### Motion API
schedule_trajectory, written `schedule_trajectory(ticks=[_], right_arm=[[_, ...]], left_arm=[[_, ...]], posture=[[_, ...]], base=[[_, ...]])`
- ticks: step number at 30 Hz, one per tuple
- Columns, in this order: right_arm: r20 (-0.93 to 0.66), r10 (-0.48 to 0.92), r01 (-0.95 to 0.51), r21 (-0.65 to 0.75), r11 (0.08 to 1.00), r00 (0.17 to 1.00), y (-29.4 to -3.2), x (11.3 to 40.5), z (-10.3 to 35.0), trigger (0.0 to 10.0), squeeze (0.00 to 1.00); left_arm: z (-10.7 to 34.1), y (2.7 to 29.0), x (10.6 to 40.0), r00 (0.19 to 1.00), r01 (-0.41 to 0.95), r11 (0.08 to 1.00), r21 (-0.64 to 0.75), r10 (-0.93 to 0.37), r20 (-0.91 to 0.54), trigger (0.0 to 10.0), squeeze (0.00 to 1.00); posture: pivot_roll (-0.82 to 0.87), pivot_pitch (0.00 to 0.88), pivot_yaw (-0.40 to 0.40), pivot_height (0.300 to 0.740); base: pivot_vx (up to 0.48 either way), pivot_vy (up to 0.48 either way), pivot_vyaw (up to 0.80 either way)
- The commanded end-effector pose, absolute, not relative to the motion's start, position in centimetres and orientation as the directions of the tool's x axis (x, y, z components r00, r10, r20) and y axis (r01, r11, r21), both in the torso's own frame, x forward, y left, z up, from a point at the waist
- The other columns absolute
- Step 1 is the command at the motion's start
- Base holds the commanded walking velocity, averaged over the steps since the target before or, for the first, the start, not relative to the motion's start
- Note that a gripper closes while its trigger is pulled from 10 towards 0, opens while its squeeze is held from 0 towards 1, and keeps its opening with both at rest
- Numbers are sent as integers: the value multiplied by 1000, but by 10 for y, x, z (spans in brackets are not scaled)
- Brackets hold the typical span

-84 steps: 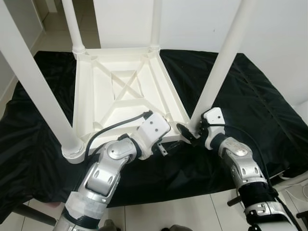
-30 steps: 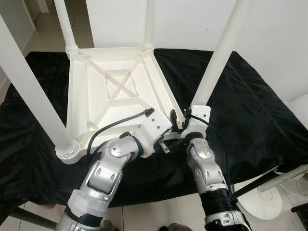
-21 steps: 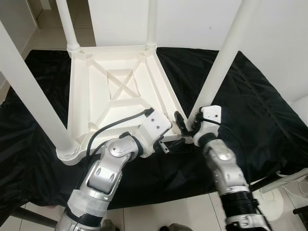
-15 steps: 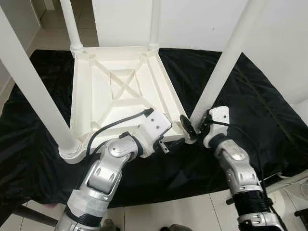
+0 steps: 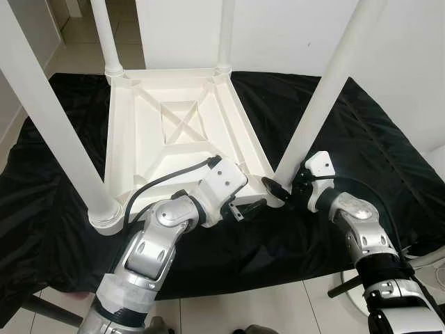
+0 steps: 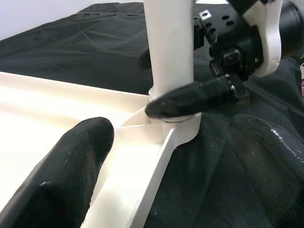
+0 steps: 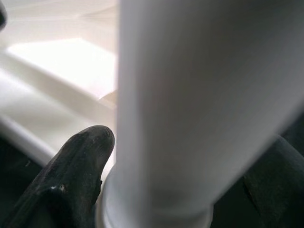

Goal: Building children table

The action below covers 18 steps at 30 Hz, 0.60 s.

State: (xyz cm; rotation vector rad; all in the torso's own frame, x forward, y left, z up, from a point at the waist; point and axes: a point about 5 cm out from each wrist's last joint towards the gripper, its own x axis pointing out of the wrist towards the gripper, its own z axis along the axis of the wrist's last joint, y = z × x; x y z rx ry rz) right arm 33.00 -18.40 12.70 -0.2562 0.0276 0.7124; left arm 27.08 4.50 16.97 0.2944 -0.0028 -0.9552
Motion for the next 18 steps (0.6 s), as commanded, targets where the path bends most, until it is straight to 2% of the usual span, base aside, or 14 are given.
schedule_trajectory(ticks=[1, 3, 4, 14, 15, 17, 18], right_arm=[[-153, 655, -670, -245, 701, 740, -186, 333, 124, 2157, 0], [-162, 661, -679, -246, 692, 732, -185, 334, 124, 2157, 0], [-171, 659, -680, -246, 691, 732, -186, 335, 123, 0, 0], [-193, 666, -694, -217, 687, 720, -191, 335, 116, 0, 0], [-189, 671, -697, -213, 684, 717, -190, 334, 114, 6627, 0], [-177, 661, -684, -208, 699, 729, -189, 334, 114, 6627, 0], [-161, 653, -672, -191, 715, 740, -187, 333, 113, 10000, 0]], left_arm=[[171, 47, 273, 625, 769, 581, 266, -771, -121, 10000, 0], [171, 47, 273, 625, 769, 580, 268, -771, -122, 10000, 0], [171, 47, 273, 626, 768, 581, 269, -770, -123, 10000, 0], [171, 48, 273, 633, 763, 589, 267, -765, -120, 10000, 0], [171, 47, 273, 633, 762, 589, 268, -765, -120, 10000, 0], [171, 47, 272, 633, 763, 589, 267, -765, -120, 10000, 0], [171, 47, 272, 633, 763, 589, 267, -765, -120, 10000, 0]], posture=[[-18, 0, -33, 740], [-18, 0, -33, 740], [-14, 0, -37, 740], [-14, 0, -43, 740], [-16, 0, -44, 740], [-16, 0, -44, 740], [-16, 0, -44, 740]], base=[[0, 0, 0], [0, 0, 0], [0, 0, 0], [0, 0, 0], [0, 0, 0], [0, 0, 0], [0, 0, 0]])
